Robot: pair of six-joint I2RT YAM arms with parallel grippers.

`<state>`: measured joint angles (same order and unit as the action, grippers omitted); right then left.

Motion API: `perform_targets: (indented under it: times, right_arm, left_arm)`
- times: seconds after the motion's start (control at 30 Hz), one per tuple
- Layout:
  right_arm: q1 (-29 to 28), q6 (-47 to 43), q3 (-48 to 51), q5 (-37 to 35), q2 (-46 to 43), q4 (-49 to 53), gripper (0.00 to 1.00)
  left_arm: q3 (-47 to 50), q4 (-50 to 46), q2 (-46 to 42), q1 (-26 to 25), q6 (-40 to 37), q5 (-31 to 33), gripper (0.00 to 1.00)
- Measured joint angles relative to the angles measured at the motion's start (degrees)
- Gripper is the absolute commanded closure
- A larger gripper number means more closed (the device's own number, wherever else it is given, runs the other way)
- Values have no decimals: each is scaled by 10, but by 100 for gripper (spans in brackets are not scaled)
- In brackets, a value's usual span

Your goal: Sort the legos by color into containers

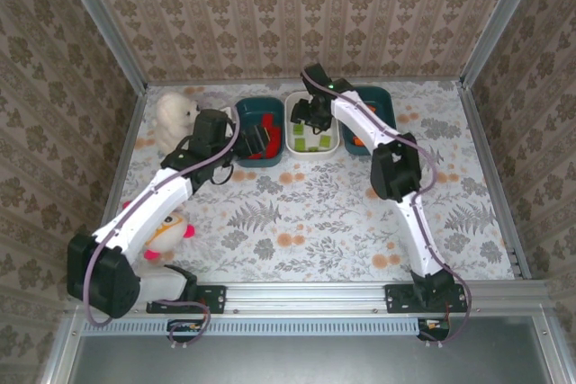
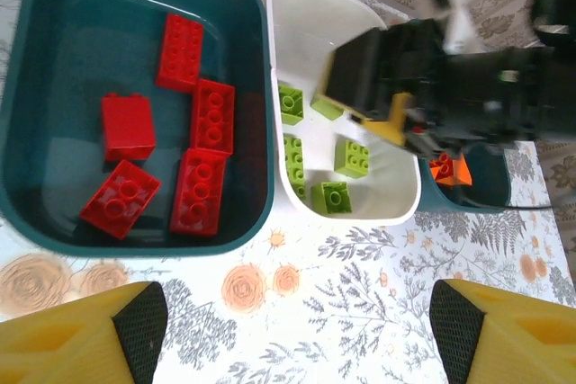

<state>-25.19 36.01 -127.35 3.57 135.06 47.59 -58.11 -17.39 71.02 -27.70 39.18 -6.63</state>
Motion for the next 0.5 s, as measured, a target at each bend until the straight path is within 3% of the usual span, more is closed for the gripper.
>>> perform_targets:
  times: [0.1,0.13,0.2,0.27,0.4,0.5]
  right_arm:
    - [-15,-15,174,-42,-165,-70,23]
    - [-23,-19,234,-60,-229,-92,1]
    - [-37,-27,328,-88,-339,-125,0]
    - [-52,-29,412,-109,-447,-141,0]
    - [-54,-30,551,-145,-607,-130,0]
    - [-44,-13,618,-203,-683,-63,0]
  left_arm:
    - [19,-42,-54,1,-1,10,18]
    - [30,-58,-75,1,-1,14,18]
    - [50,-93,-112,4,-1,21,15]
    - [73,-132,-147,8,-4,28,0]
    - [106,-203,-198,27,-2,35,0]
    - [114,-251,-221,37,-2,58,0]
